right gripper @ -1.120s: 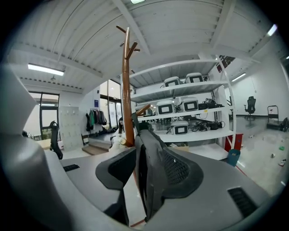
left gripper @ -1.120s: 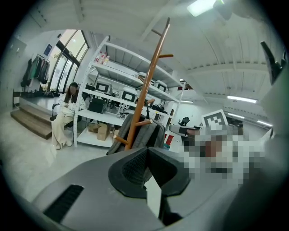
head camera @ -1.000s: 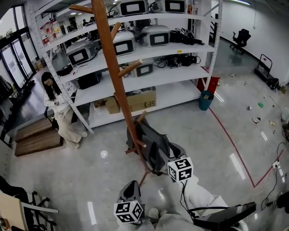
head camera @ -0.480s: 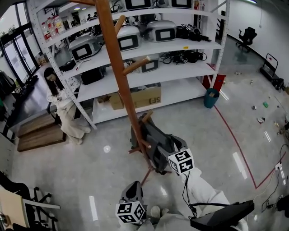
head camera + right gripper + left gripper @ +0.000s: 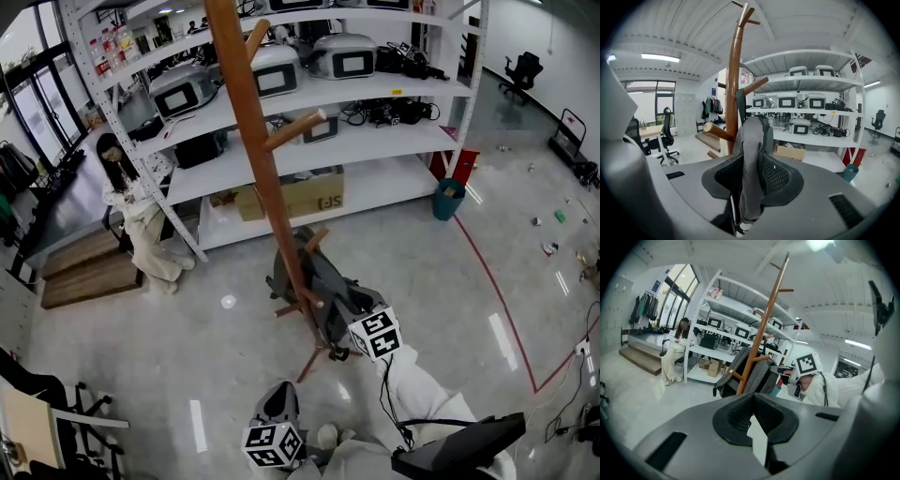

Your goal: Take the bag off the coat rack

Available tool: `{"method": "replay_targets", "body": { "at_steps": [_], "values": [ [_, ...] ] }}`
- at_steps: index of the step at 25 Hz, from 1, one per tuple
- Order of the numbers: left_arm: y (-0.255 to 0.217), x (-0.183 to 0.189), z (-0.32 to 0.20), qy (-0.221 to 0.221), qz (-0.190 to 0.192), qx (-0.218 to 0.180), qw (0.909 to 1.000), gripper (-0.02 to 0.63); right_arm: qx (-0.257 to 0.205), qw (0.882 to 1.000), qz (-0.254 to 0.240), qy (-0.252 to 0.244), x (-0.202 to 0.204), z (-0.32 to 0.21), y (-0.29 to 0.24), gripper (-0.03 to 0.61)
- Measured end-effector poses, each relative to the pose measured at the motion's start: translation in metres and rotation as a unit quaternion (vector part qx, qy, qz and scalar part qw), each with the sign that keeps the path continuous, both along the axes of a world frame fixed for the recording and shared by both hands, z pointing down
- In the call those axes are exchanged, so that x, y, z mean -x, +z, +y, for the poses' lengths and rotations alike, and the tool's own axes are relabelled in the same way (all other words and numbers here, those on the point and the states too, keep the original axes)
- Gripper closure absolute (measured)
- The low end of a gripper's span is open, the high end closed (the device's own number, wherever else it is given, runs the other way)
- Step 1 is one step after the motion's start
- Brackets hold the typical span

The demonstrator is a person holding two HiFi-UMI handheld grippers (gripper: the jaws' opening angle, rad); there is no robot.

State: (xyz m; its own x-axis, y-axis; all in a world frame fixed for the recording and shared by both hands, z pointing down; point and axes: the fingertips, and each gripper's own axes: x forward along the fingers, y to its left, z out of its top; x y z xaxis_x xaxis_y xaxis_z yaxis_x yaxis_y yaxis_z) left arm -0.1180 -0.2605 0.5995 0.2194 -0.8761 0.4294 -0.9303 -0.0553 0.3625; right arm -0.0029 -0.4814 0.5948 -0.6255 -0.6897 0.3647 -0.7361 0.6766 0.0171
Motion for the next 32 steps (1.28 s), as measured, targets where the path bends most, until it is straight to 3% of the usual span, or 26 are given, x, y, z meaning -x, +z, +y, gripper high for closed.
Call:
{"method": "replay_targets", "body": {
  "at_steps": [8,15,23,28,32],
  "values": [
    [-0.007,0.006,-0.004,0.000,-0.003,-0.008,1.0000,0.612,0.007,1.000,-0.009,0.025,-0.001,-0.002,-0.001,0.460],
    [-0.005,0.006,-0.002,0.000,-0.001,-0.013,0.9999,0.612,-0.014,0.999,-0.012,0.049,-0.005,0.001,-0.005,0.485],
    [-0.008,0.006,-0.005,0.003,0.007,-0.022,0.9997,0.612,-0.042,0.996,-0.024,0.073,-0.010,0.001,-0.032,0.489],
    [-0.012,-0.002,-0.009,0.020,-0.009,-0.034,0.9992,0.612,-0.037,0.996,-0.029,0.079,-0.016,0.000,-0.046,0.491],
    [-0.012,-0.007,-0.012,0.023,0.006,-0.036,0.9991,0.612,-0.041,0.995,-0.034,0.083,-0.021,0.000,-0.059,0.492]
  ]
}}
